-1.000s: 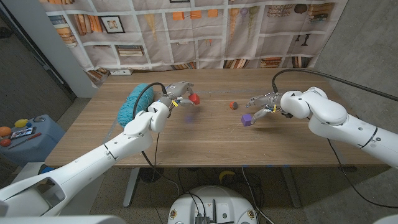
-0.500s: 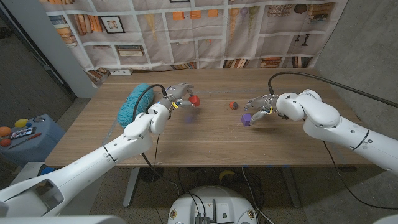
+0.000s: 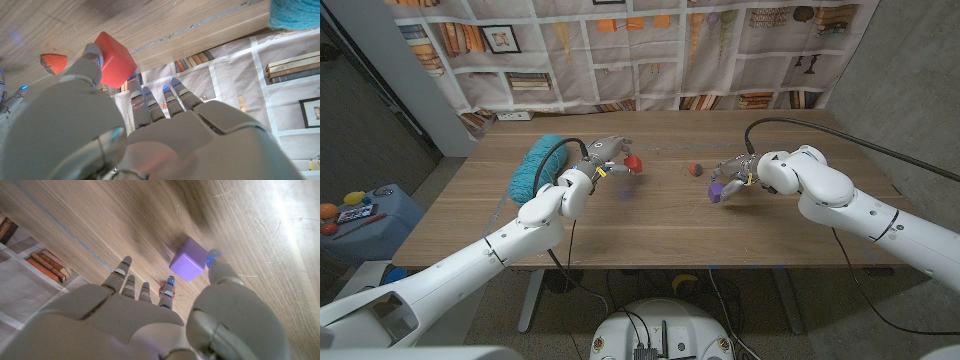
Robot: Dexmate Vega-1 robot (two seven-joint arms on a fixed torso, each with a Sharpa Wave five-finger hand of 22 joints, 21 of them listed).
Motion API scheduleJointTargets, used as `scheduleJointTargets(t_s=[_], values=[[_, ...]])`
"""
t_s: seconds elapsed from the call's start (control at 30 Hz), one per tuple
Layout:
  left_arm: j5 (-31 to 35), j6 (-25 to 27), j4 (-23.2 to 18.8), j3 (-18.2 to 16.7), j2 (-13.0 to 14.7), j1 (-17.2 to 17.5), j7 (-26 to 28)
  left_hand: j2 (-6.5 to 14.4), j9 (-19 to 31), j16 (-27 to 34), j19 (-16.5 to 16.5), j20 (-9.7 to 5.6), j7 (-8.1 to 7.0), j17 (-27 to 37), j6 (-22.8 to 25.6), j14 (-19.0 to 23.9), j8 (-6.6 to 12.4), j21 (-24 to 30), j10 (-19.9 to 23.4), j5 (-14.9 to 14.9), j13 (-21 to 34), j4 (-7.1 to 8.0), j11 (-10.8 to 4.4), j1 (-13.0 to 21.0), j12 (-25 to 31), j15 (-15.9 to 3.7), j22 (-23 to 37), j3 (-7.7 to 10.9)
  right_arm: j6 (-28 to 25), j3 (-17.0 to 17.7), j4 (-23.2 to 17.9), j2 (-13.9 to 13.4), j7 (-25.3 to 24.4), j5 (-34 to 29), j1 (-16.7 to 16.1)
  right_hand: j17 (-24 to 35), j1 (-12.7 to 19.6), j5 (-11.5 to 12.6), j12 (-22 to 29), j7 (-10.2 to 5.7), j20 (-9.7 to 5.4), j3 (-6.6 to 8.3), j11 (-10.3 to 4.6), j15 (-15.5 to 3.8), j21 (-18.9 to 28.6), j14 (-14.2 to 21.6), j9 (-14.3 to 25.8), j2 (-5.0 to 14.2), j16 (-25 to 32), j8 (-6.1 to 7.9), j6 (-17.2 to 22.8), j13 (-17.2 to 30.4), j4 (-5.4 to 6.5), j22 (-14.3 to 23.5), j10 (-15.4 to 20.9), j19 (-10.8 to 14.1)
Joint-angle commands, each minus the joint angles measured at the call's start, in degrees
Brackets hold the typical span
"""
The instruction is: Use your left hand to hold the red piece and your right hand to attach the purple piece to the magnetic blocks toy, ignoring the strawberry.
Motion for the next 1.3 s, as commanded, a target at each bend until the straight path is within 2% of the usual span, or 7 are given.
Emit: scheduleJointTargets(t_s=[0.03, 0.27, 0.57, 0.93, 1.3], values=[[0.28, 0.33, -0.85, -0.28, 0.48, 0.63, -0.57, 1.08, 0.36, 0.01, -0.37, -0.61, -3.16, 0.16, 9.90, 0.38, 0.14, -0.06, 0.52, 0.21, 0.16, 0.12, 0.01, 0.61, -0.04, -4.84, 0.12, -0.34, -1.76, -1.39, 0.95, 2.15, -0.51, -5.25, -0.23, 0.31, 0.67, -0.75, 0.60, -0.30, -0.39, -0.25, -0.47, -0.28, 0.71, 1.00, 0.27, -0.53, 0.76, 0.85, 1.12, 0.22, 0.26, 0.15, 1.08, 1.46], [0.35, 0.70, -0.95, -0.36, 0.36, 0.76, -0.73, 1.17, 0.39, 0.01, -0.38, -0.61, -3.15, 0.16, 10.02, 0.40, 0.08, -0.06, 0.63, 0.23, 0.16, 0.12, -0.04, 0.63, -0.02, -4.79, 0.13, -0.45, -3.32, -1.35, 1.16, 3.25, -2.50, -7.98, -1.48, 0.55, 1.00, -0.59, 1.14, -1.26, -1.44, -1.32, -1.31, -1.42, 1.00, 2.78, 0.62, -1.49, 1.50, 2.61, 3.74, 0.29, 0.60, 0.18, 3.23, 3.61], [0.12, 0.22, -0.41, -0.20, 0.18, 0.40, -0.95, 1.29, 0.43, 0.01, -0.39, -0.57, -3.08, 0.16, 10.04, 0.43, -0.07, -0.05, 0.56, 0.24, 0.16, 0.14, -0.09, 0.64, -0.07, -4.77, 0.13, -0.60, -3.79, -0.55, 1.06, 3.42, -5.79, -9.05, -3.42, 0.77, 3.36, 0.38, 1.89, -1.45, -2.73, -2.30, -2.50, -3.19, 1.16, 5.87, 1.36, -2.08, 2.63, 6.30, 9.73, 0.26, 0.54, 0.18, 7.02, 6.82], [0.01, -0.61, 0.43, 0.05, -0.10, -0.28, -0.87, 1.44, 0.48, -0.01, -0.41, -0.52, -3.16, 0.16, 9.99, 0.43, -0.29, -0.03, 0.62, 0.28, 0.17, 0.14, 0.03, 0.67, -0.08, -4.78, 0.13, -0.78, -4.11, 0.01, 1.68, 4.11, -9.26, -9.83, -4.61, 1.06, 6.34, 1.30, 2.24, -1.63, -4.08, -2.81, -3.58, -5.08, 1.14, 8.56, 2.29, -1.55, 3.68, 10.17, 16.04, 0.14, 0.62, 0.18, 10.18, 9.70], [-0.02, -0.19, 0.52, 0.06, -0.27, -0.27, -0.93, 1.58, 0.53, 0.00, -0.42, -0.52, -3.14, 0.16, 10.17, 0.47, -0.39, -0.02, 0.57, 0.31, 0.17, 0.13, 0.07, 0.72, -0.12, -4.70, 0.13, -0.95, -3.87, -0.05, 2.37, 4.72, -9.98, -9.63, -4.39, 1.21, 8.48, 1.54, 2.25, -1.70, -4.83, -2.84, -4.22, -5.97, 0.96, 9.47, 2.87, -0.79, 4.03, 12.32, 19.69, 0.04, 0.55, 0.18, 11.50, 10.82]])
